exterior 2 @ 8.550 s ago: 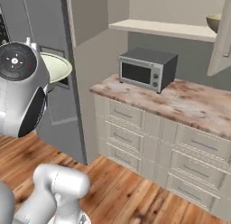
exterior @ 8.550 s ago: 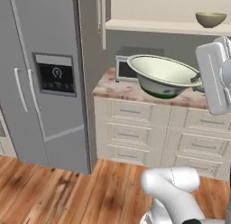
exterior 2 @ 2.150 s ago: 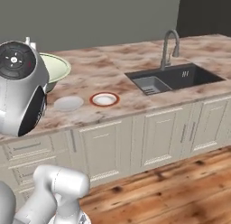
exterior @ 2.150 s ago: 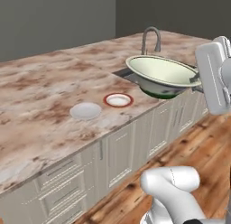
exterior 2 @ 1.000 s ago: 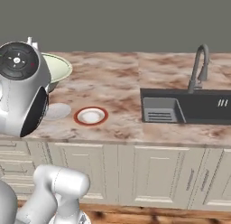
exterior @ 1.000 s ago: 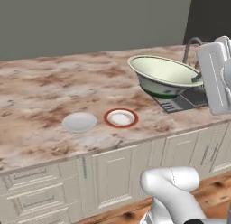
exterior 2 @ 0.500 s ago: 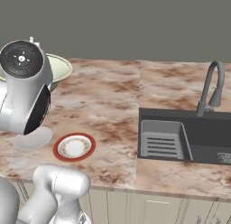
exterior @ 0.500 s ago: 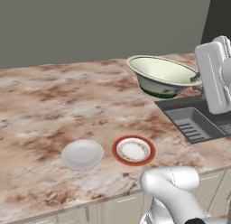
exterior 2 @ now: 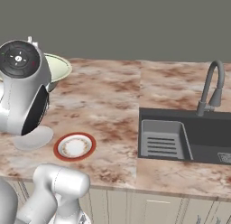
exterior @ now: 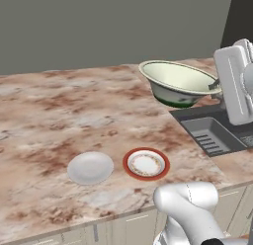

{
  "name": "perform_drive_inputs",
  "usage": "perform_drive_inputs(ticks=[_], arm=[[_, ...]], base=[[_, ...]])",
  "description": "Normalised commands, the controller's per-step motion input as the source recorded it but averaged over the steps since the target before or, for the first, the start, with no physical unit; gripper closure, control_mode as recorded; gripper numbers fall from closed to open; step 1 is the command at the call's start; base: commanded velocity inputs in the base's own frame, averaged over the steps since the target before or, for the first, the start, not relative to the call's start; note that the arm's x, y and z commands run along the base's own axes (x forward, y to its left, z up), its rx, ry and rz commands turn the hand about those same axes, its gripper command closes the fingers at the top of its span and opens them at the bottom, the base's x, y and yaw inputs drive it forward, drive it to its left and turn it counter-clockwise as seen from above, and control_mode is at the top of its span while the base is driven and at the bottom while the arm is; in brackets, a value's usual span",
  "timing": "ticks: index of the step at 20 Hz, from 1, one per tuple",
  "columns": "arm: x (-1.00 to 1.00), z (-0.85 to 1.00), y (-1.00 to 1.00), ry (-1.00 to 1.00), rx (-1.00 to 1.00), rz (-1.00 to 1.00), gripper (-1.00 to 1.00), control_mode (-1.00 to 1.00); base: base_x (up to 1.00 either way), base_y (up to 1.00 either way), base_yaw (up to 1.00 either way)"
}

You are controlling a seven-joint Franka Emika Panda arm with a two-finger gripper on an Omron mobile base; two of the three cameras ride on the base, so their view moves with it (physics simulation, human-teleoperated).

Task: Move the bowls from the cabinet to the plates on the dining table.

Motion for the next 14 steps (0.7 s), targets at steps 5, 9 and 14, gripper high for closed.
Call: perform_drive_inputs(ticks=[5, 9, 14], arm=[[0.13, -0.07, -0.03, 0.00, 0.00, 0.00, 1.00, -1.00], [0.08, -0.49, -0.27, 0.03, -0.05, 0.00, 1.00, -1.00], [0.00, -0.42, -0.18, 0.01, -0.05, 0.04, 1.00, -1.00]], base=[[0.00, 0.00, 0.00], [0.00, 0.00, 0.00], [0.00, 0.00, 0.00]])
